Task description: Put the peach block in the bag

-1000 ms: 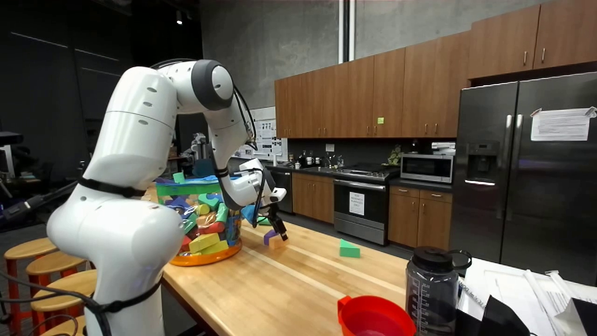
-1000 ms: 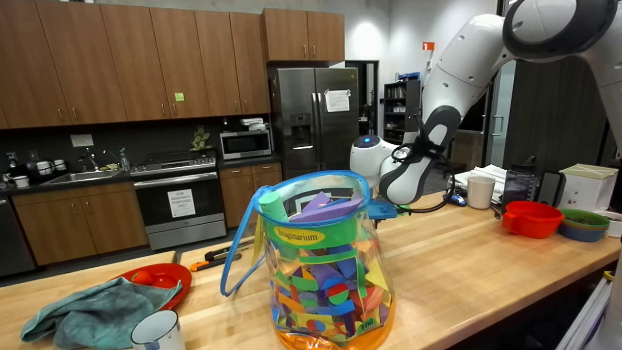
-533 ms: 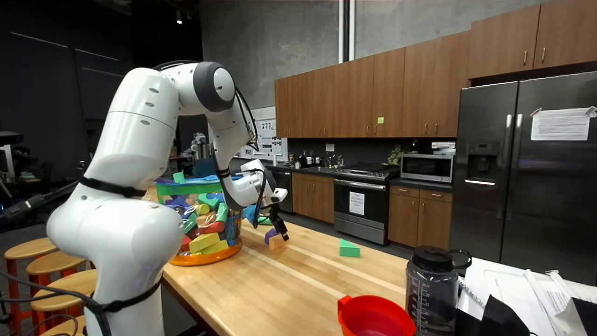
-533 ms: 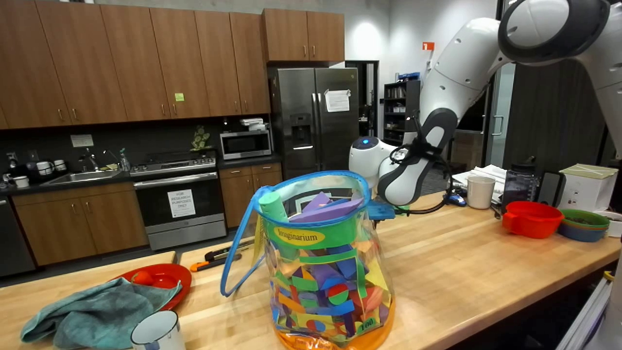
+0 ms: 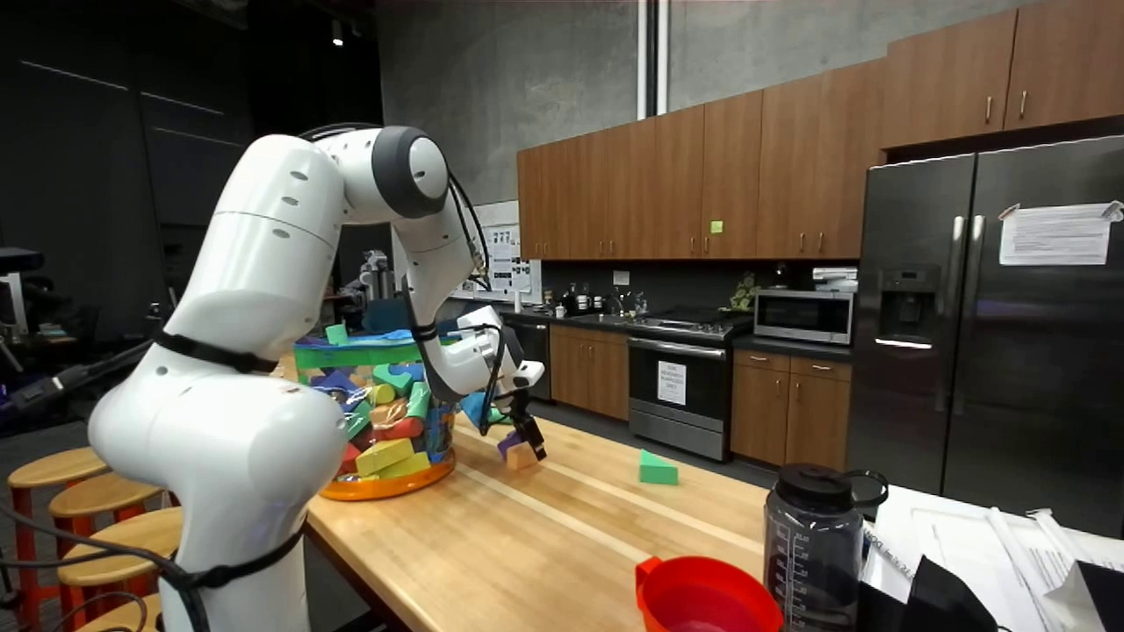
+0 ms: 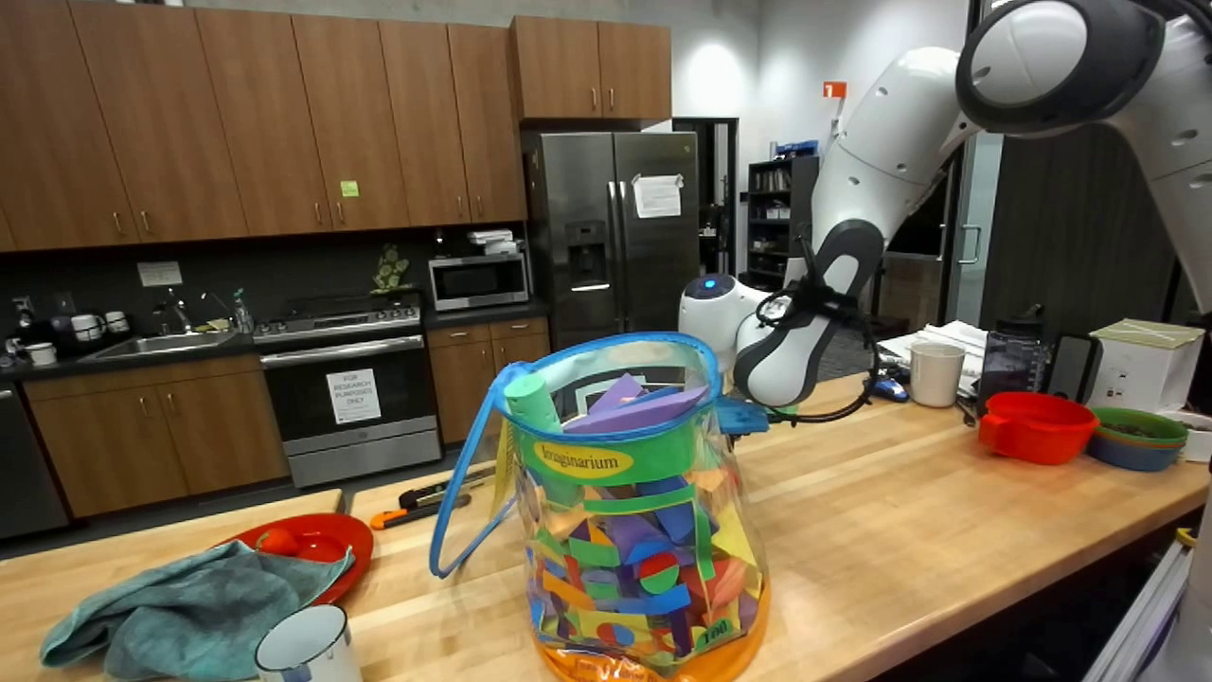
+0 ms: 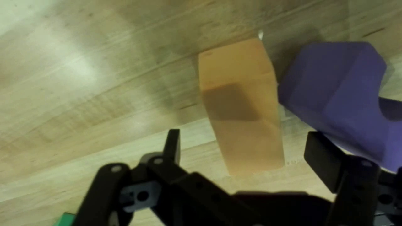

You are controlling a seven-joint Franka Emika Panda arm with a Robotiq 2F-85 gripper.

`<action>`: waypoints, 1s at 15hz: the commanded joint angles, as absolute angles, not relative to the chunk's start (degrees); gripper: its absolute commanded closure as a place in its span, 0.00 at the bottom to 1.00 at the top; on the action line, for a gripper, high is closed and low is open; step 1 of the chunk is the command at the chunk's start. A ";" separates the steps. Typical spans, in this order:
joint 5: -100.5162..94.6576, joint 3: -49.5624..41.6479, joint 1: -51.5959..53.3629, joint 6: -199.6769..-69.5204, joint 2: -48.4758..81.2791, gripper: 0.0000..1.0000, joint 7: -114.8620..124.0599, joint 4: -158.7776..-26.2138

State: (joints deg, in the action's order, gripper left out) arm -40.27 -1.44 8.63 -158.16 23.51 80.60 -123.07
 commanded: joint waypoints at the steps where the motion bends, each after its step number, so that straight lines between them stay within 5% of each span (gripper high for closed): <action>1: -40.86 -1.79 9.31 -157.99 24.68 0.00 81.61 -122.58; 2: -40.80 -1.71 9.27 -158.06 24.91 0.00 81.45 -122.61; 3: -40.71 -1.60 9.28 -158.08 25.10 0.25 81.27 -122.58; 5: -40.68 -1.53 9.46 -157.95 24.90 0.31 81.27 -122.62; 11: -39.29 -0.24 9.64 -155.91 23.27 0.79 79.92 -122.87; 15: -33.23 -1.08 11.54 -152.92 20.49 0.84 73.73 -123.20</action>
State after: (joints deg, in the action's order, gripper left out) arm -37.27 -0.56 10.21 -155.87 24.17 78.14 -122.13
